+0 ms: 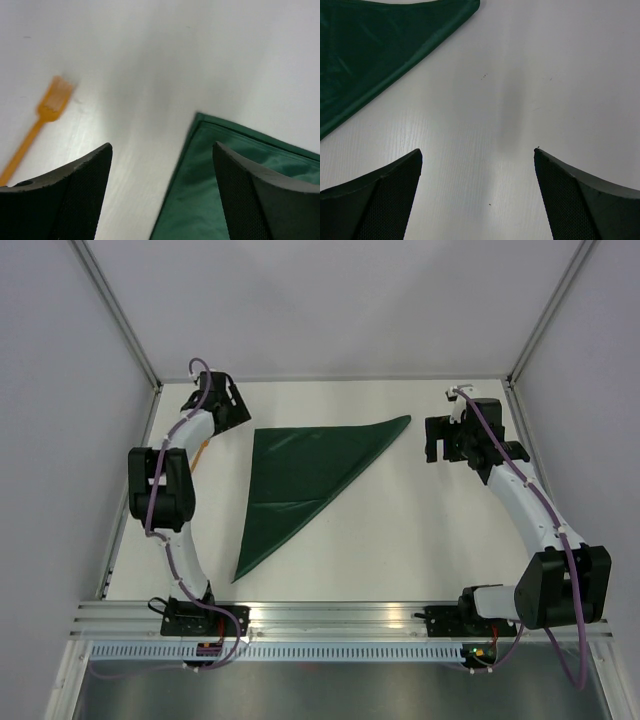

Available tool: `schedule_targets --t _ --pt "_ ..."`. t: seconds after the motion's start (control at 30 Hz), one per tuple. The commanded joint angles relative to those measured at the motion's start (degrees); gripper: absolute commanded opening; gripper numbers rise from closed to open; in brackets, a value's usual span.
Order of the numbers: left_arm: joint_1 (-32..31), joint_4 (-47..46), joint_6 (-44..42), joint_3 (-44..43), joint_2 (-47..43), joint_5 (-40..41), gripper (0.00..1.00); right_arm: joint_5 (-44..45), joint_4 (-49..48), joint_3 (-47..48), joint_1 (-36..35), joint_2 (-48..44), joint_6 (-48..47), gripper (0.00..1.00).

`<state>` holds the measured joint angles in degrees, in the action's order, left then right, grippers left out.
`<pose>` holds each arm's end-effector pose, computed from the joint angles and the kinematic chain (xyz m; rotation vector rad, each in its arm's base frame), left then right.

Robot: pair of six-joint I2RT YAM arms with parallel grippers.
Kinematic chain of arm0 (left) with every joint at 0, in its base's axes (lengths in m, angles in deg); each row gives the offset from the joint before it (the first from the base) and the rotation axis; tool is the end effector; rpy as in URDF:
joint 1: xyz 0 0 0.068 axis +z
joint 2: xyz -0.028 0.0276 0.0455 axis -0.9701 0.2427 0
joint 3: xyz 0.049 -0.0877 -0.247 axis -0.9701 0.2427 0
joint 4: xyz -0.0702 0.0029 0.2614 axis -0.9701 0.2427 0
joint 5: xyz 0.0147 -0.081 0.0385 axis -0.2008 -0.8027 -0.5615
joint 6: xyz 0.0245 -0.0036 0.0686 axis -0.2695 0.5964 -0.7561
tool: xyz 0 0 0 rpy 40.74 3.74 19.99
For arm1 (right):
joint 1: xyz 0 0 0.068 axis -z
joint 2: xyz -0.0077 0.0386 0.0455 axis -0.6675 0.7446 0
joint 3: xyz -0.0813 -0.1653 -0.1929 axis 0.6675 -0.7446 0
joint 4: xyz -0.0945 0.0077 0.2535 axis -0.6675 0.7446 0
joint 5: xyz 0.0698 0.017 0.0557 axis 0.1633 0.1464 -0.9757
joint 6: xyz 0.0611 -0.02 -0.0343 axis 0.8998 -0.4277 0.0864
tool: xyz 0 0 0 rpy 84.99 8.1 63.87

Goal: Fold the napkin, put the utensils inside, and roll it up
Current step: Fold the napkin at the center of the board, then pick up the fork at the center of the board.

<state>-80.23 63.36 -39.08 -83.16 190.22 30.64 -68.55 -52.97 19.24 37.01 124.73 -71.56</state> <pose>0.4818 -0.0290 0.1835 -0.4964 2.3215 -0.1131 0.3225 0.0292 0.2727 -0.1394 2.2626 0.0673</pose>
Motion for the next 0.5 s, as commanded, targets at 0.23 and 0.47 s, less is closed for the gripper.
schedule_targets --t 0.23,0.47 --pt "9.1 4.74 -5.96 7.45 -10.12 13.09 0.82 -4.3 2.85 0.98 0.2 -1.91 -0.04 0.97" --pt "9.37 8.78 -9.21 2.45 -5.29 13.19 0.79 -5.53 3.2 0.98 0.12 -2.62 0.14 0.97"
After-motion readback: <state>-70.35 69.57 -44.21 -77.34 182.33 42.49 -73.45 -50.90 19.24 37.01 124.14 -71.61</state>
